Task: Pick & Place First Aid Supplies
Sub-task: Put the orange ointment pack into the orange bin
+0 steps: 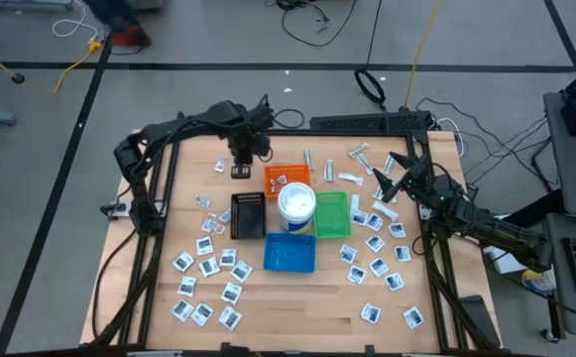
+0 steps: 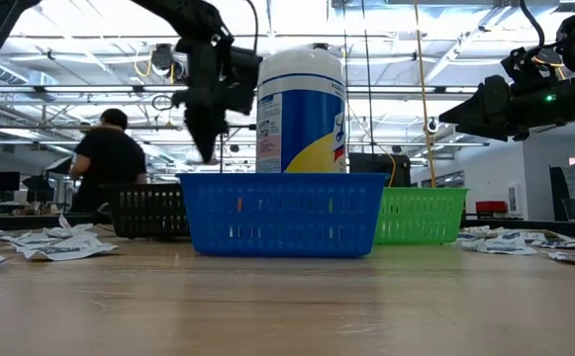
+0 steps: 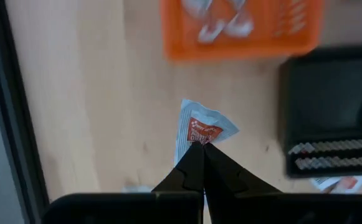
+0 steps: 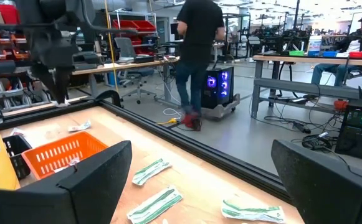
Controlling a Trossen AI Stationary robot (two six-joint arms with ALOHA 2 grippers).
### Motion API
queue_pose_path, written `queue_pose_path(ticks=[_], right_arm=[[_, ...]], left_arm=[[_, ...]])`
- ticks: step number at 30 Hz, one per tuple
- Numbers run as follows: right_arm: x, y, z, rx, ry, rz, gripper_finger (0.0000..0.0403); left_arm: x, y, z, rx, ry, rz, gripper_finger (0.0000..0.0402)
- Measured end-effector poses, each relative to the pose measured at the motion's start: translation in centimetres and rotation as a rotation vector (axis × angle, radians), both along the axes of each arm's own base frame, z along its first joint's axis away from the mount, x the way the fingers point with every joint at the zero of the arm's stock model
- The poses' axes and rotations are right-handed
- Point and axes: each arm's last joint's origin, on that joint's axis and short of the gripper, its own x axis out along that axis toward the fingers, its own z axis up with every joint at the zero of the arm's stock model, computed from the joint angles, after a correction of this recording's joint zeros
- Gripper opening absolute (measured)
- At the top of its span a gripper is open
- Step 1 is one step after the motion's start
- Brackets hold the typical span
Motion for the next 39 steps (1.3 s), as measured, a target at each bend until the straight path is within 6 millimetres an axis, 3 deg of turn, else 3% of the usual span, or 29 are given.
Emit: queue_pose_path(ticks=[14, 29, 39], right_arm=[[0.0, 0.0, 0.0, 0.0, 0.0, 0.0, 0.038], [0.0, 0.0, 0.0, 0.0, 0.0, 0.0, 0.038], [0.0, 0.0, 0.0, 0.0, 0.0, 0.001, 0.038]], left_arm=[[4.9, -0.2, 1.4, -0.021, -0.128, -0.081, 0.0], [7.5, -0.4, -3.4, -0.084, -0.068, -0.03, 0.0], [7.8, -0.3, -3.7, -0.101, -0.088, -0.013, 0.0015]])
